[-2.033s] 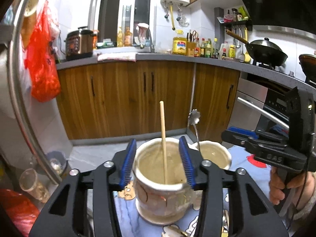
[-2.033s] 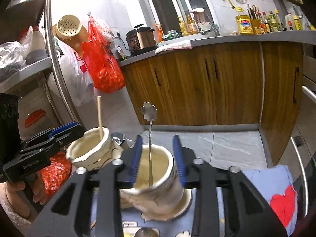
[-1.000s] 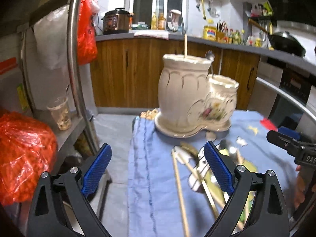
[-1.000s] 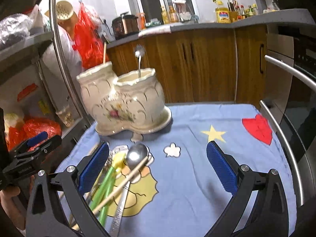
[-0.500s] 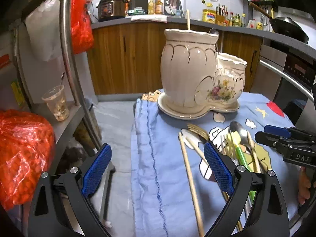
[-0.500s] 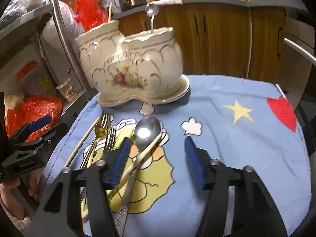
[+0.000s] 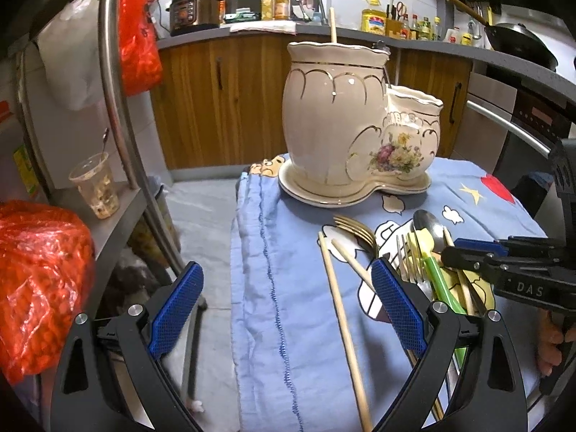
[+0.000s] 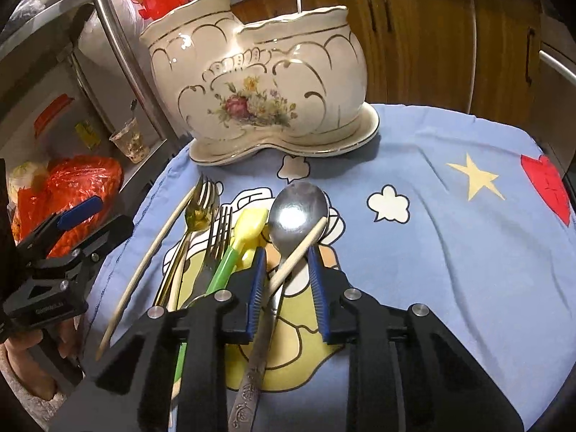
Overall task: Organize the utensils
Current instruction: 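Grasp a wooden chopstick with the right tool while the left tool grasps a gold fork, then lift the fork and chopstick with both tools toward the ceramic holder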
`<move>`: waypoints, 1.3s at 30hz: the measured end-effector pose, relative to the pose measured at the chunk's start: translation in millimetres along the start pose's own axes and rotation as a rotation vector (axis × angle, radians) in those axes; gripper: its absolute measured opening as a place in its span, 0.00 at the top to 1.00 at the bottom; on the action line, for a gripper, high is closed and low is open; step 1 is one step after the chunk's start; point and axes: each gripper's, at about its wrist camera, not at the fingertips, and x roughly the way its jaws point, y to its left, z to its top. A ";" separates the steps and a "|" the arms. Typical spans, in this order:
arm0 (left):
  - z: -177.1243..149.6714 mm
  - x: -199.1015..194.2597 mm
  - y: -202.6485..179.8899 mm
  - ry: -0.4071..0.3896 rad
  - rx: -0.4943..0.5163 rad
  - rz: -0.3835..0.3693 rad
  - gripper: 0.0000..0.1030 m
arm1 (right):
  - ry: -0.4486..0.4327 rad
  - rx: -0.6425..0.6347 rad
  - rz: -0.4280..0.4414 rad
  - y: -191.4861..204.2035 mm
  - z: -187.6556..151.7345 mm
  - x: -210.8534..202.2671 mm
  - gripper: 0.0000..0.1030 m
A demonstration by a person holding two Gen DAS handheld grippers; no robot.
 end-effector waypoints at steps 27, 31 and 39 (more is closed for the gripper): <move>11.0 24.0 -56.4 0.094 0.104 -0.139 0.67 | -0.158 0.092 0.082 -34.7 5.2 -55.0 0.94; 13.4 33.9 -53.3 0.123 0.087 -0.141 0.76 | -0.158 0.073 0.059 -35.5 5.7 -54.8 0.94; 14.5 41.9 -55.3 0.163 0.087 -0.169 0.91 | -0.132 0.068 0.064 -36.4 6.3 -49.4 0.94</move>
